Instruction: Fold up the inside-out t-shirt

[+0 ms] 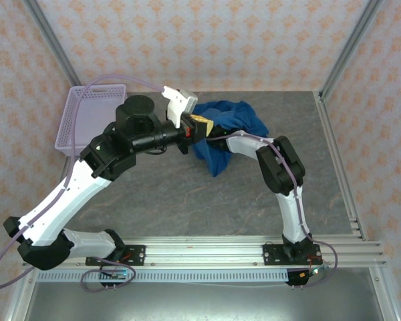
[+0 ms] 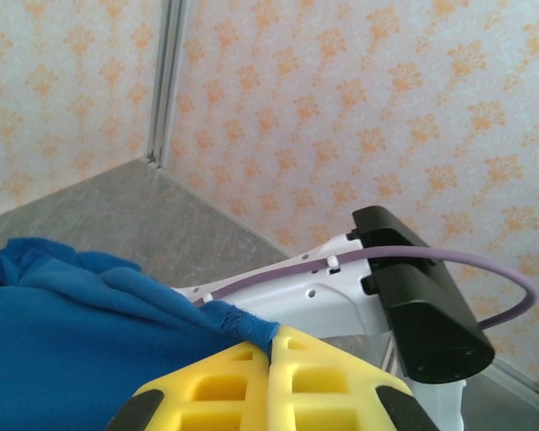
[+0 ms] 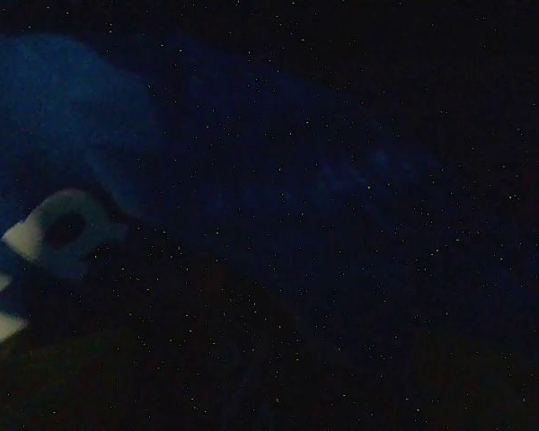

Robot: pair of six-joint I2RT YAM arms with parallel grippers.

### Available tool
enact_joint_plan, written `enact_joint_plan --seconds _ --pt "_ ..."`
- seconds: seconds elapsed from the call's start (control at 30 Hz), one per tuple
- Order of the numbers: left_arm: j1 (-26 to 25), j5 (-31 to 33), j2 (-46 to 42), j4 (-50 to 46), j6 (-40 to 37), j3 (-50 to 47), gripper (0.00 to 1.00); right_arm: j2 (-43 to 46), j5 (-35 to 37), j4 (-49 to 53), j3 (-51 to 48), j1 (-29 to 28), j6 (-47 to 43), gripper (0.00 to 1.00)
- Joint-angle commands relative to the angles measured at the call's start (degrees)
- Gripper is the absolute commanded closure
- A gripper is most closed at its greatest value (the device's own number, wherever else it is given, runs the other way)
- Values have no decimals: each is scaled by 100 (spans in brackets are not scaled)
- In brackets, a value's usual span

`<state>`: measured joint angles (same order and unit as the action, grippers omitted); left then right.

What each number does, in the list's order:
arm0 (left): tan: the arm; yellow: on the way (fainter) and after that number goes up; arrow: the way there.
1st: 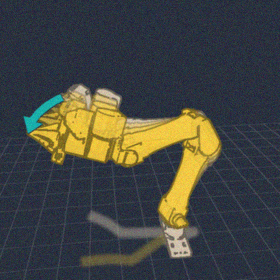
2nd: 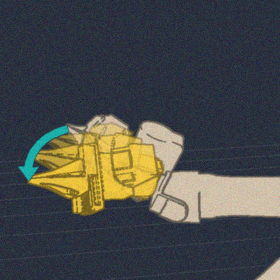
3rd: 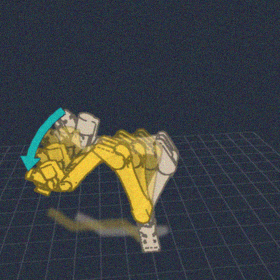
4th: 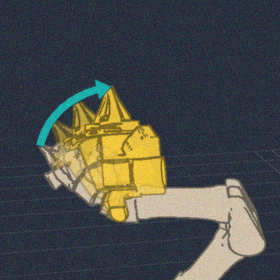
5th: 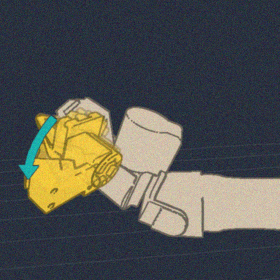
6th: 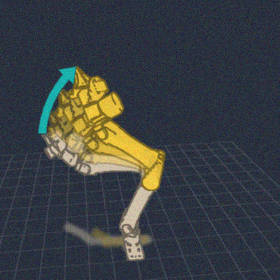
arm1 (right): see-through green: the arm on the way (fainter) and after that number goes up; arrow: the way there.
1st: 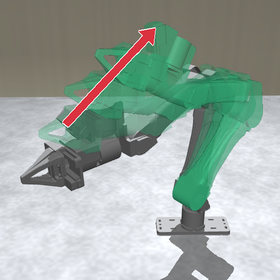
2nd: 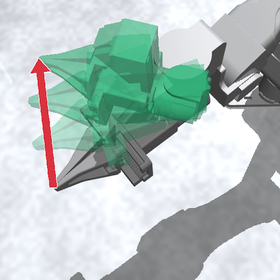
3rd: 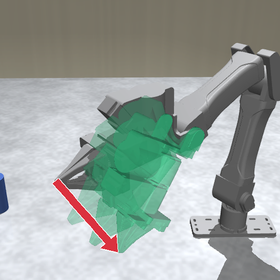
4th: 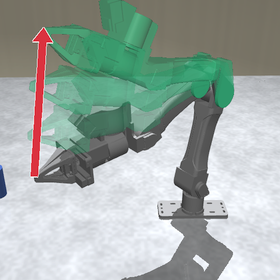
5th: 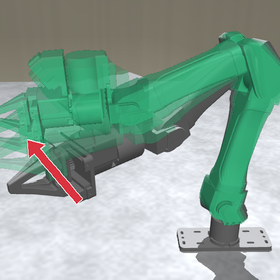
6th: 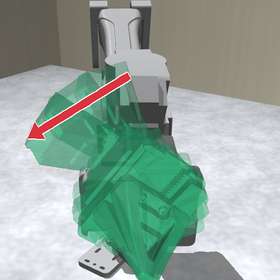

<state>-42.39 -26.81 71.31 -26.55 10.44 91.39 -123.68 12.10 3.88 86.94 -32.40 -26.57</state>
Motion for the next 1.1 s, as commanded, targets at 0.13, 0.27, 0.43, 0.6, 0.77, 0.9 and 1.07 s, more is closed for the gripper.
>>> enact_joint_plan --seconds 0.13,0.27,0.43,0.6,0.77,0.9,1.07 --pt "-41 303 -438 341 -191 130 100 -333 258 1038 577 144 -208 17" --pt "-32 1175 -595 535 -174 15 100 -517 93 1992 930 190 15 19" --pt "-32 1775 -584 706 -229 1 100 -893 -118 2939 1361 199 45 20" --pt "-23 2089 -528 702 -244 35 100 -1527 -493 4076 2333 287 55 24" --pt "3 2375 -539 708 -269 58 100 -1935 -684 4716 2885 287 99 39" --pt "84 2777 -491 651 -224 15 100 -1617 -699 4280 2486 295 90 70" --pt "472 3458 -303 496 104 -142 100 -552 -1070 3247 1434 296 190 93"
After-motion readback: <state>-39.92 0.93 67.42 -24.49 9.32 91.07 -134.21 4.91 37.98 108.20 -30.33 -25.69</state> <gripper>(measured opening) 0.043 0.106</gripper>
